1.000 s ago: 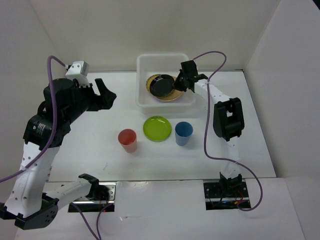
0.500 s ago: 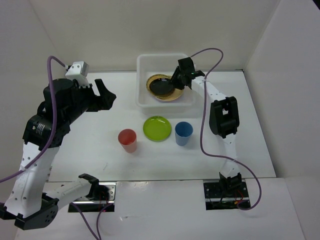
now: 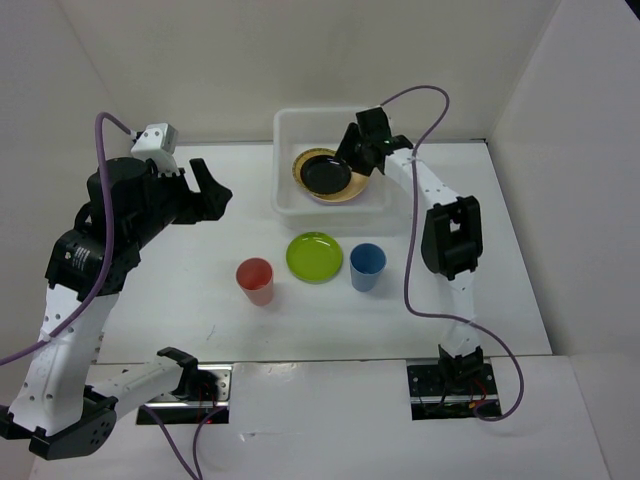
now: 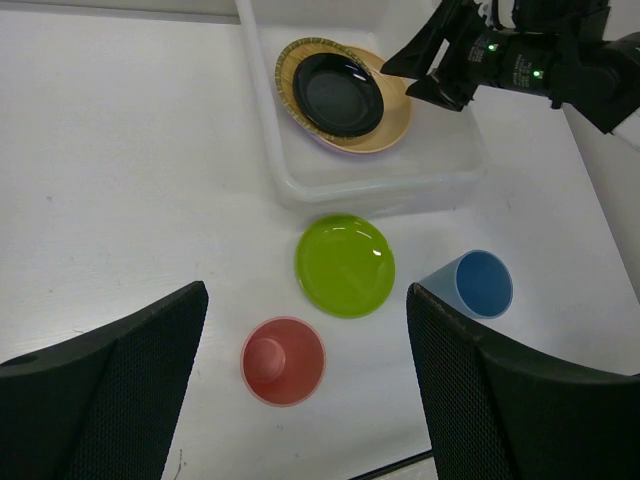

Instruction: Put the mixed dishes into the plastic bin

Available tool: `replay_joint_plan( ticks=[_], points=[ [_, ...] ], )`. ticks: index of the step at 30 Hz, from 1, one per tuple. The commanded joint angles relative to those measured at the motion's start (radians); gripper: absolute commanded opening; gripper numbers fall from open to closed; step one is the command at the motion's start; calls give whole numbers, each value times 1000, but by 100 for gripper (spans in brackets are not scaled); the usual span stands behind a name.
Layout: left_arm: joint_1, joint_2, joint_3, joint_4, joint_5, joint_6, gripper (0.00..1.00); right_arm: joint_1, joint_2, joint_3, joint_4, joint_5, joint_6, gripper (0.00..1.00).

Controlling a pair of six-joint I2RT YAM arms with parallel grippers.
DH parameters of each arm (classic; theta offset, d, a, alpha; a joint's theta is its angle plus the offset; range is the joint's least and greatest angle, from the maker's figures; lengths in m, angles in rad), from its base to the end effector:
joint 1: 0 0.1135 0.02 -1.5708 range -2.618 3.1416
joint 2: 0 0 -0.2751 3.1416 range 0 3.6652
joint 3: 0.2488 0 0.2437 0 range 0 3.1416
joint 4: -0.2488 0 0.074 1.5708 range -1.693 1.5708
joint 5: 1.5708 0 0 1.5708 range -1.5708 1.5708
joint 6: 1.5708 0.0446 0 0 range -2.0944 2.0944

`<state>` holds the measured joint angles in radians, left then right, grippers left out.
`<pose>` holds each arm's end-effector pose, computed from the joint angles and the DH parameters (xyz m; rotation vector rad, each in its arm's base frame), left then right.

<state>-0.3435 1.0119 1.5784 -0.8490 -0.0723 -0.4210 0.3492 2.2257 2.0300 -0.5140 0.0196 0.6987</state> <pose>0.1470 -0.0492 0.4911 -0.1237 1.8741 -0.4630 0.4897 0.1774 0.2673 0.4165 2.2986 0.5169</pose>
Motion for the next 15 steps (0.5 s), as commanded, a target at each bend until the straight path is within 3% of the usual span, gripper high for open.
replay_joint_plan(
  ticks=[1, 10, 15],
  points=[
    [5, -15, 17, 11, -6, 10, 87, 20, -272, -43, -11, 28, -41, 67],
    [5, -13, -127, 93, 141, 10, 87, 20, -734, -508, -33, -38, -82, 69],
    [5, -4, -250, 73, 154, 10, 86, 20, -896, -631, -136, 8, -100, 69]
  ],
)
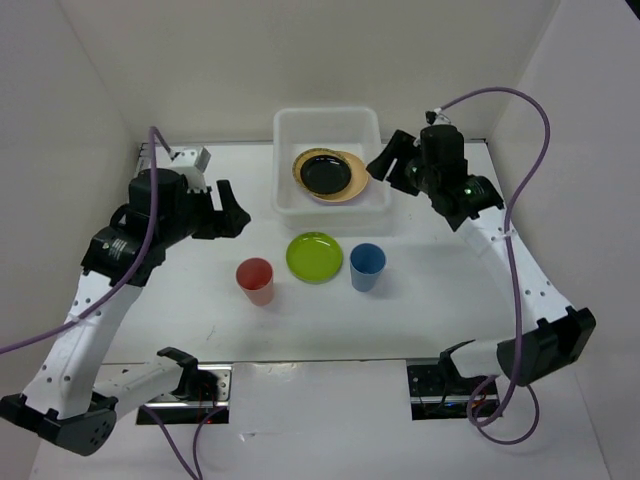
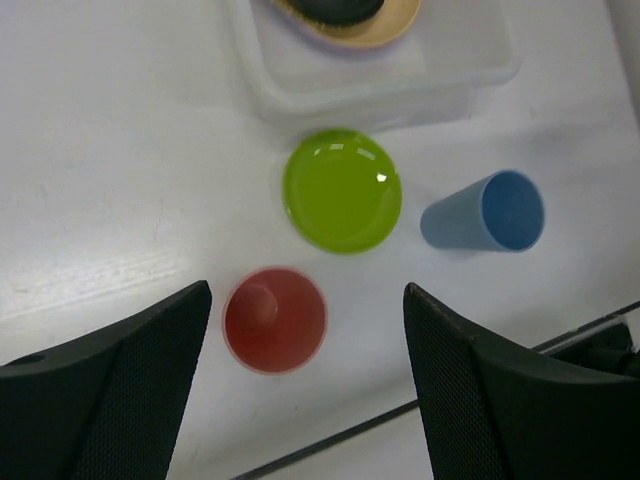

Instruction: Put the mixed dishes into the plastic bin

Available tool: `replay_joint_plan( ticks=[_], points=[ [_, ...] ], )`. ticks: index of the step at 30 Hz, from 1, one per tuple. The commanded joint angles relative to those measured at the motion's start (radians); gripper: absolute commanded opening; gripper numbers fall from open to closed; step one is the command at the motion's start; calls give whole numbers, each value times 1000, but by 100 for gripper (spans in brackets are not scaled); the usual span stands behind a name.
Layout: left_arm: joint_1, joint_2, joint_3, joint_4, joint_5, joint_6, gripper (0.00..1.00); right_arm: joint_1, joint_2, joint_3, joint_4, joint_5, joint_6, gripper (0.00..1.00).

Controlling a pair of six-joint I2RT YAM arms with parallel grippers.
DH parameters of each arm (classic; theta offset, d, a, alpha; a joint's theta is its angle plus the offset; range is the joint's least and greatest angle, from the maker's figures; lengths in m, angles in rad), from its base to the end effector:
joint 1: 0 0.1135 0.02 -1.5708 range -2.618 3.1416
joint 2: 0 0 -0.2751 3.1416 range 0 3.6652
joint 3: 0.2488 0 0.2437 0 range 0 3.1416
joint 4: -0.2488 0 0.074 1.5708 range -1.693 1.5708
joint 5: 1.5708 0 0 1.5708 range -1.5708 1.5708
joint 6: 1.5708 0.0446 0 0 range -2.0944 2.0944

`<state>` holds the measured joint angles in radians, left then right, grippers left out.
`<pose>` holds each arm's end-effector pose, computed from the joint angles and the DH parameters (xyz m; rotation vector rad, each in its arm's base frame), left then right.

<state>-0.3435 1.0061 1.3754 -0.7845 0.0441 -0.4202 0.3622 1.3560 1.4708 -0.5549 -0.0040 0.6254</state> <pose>0.1687 -0.0624 0.4393 -0.0485 2.0251 -0.5336 0.2771 0.1052 0.4184 0.2688 2.0509 0.6256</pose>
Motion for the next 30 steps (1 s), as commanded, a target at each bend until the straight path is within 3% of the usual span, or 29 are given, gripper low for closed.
replay_joint_plan(
  ticks=[1, 3, 4, 7, 30],
  points=[
    [5, 2, -97, -1, 37, -9, 84, 7, -65, -108, -112, 54, -27, 69],
    [5, 12, -143, -10, 37, -20, 81, 7, -99, -160, -155, 68, -27, 69],
    [5, 26, -165, -21, 37, -29, 72, 7, -116, -177, -164, 78, -27, 69],
    [5, 57, -229, -30, 37, -40, 62, 7, -170, -236, -165, 78, -27, 69],
    [14, 339, -262, -88, -53, -80, 57, -2, -107, -190, -195, 50, -112, 69]
  ],
)
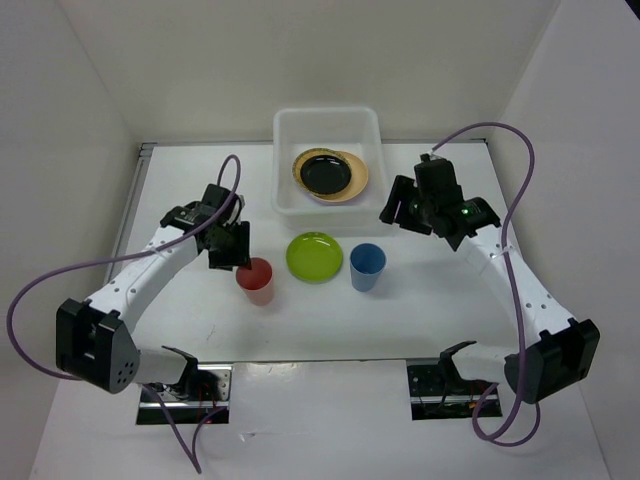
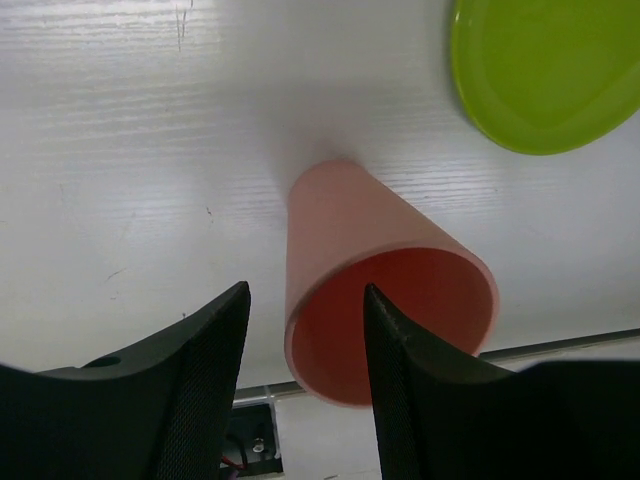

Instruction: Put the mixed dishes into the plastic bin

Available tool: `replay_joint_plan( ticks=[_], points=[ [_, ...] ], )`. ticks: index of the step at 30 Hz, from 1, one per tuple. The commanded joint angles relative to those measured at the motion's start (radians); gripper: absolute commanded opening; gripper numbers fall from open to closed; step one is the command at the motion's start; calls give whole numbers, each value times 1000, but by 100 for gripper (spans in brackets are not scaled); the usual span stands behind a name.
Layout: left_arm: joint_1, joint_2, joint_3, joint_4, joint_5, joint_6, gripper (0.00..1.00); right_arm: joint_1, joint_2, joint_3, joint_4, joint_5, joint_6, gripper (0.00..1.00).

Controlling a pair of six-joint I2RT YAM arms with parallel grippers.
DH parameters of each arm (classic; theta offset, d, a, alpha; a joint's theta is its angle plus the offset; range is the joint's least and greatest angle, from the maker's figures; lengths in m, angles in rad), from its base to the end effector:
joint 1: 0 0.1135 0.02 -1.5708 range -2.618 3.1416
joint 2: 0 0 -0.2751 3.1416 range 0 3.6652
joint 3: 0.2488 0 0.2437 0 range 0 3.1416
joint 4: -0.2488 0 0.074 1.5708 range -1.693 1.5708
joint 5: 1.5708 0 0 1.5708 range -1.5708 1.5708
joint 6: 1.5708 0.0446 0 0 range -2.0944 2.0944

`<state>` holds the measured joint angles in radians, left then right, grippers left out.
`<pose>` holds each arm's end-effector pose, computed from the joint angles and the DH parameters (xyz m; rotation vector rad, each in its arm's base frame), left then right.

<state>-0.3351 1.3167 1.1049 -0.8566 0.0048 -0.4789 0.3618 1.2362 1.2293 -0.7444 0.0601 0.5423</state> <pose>0.2374 -0.0829 0.2848 -0.1900 2.6618 -0.2770 0.2375 0.0870 0.3508 0.2426 2.3396 0.3826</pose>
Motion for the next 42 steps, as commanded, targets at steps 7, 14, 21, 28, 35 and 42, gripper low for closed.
replay_joint_plan(
  ticks=[7, 14, 21, 28, 35, 42],
  points=[
    [5, 105, 27, -35, -14, -12, 39, -56, 22, 97, -6, -43, -68, 69],
    [5, 116, 91, -110, -35, 36, 0, -90, 62, 154, 5, -77, -90, 69],
    [5, 79, 329, -297, 6, 99, 0, -109, 97, 194, 14, -108, -110, 69],
    [5, 197, 666, -312, 17, 108, 0, -127, 106, 194, 42, -135, -110, 69],
    [-15, 554, 1149, -312, 11, 157, 0, -158, 78, 165, 42, -135, -119, 69],
    [-36, 872, 1501, -378, -54, 192, 0, -178, 60, 147, 42, -135, -119, 69]
  ],
)
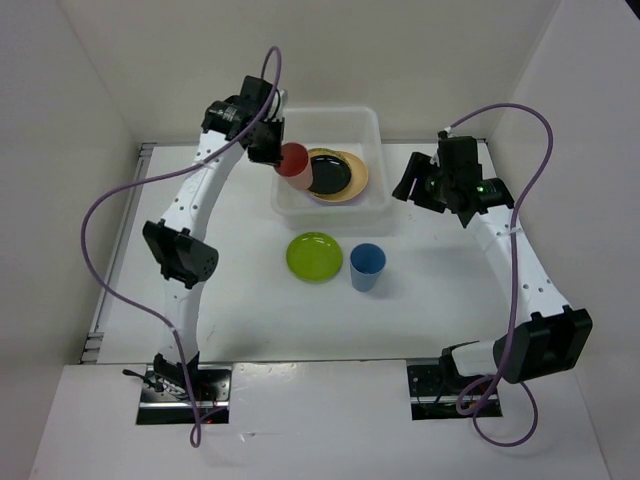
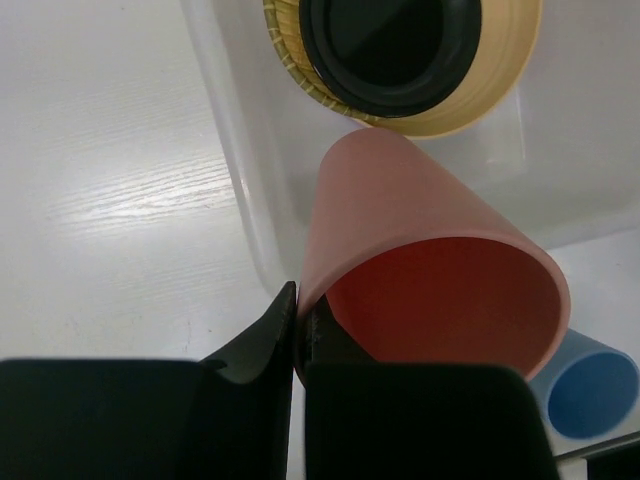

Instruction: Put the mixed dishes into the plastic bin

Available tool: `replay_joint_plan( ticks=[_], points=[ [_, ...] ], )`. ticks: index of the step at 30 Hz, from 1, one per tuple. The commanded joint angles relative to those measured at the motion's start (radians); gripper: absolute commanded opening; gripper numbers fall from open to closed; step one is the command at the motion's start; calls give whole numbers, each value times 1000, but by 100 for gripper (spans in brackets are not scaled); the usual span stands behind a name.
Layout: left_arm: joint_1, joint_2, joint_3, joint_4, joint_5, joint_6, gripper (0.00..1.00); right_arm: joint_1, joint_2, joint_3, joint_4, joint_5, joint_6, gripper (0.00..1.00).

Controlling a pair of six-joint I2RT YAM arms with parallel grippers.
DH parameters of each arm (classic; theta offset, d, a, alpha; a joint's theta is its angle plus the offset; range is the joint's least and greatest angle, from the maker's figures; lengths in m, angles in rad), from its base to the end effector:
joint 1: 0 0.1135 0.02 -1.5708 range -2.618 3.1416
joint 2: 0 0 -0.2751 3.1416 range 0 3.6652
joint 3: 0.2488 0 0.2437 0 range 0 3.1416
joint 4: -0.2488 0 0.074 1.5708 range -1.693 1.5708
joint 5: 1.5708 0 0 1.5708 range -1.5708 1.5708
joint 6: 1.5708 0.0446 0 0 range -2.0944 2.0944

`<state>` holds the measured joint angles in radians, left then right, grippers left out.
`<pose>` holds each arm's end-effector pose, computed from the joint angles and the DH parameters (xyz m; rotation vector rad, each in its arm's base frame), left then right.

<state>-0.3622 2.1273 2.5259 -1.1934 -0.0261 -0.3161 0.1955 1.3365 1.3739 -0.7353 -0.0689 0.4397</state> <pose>0.4144 -0.1558 0.4094 0.0423 2.3849 -0.2950 0.2748 0.0575 0.3737 0.2435 2.2876 0.4104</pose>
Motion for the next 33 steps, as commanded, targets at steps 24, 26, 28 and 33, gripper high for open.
replay_joint_plan(
  ticks=[24, 26, 28, 33],
  points=[
    [-67, 267, 50, -60, -120, 66, 12, -21, -19, -38, -27, -46, -47, 69],
    [-67, 267, 39, -60, -120, 75, 14, -21, 4, -27, -65, -46, -70, 69],
    [-67, 267, 13, -60, -129, 75, 18, -21, 20, -27, -105, -46, -101, 69],
    [-67, 257, -22, -69, -129, 75, 33, -10, 9, -67, -148, -57, -145, 69]
  ],
)
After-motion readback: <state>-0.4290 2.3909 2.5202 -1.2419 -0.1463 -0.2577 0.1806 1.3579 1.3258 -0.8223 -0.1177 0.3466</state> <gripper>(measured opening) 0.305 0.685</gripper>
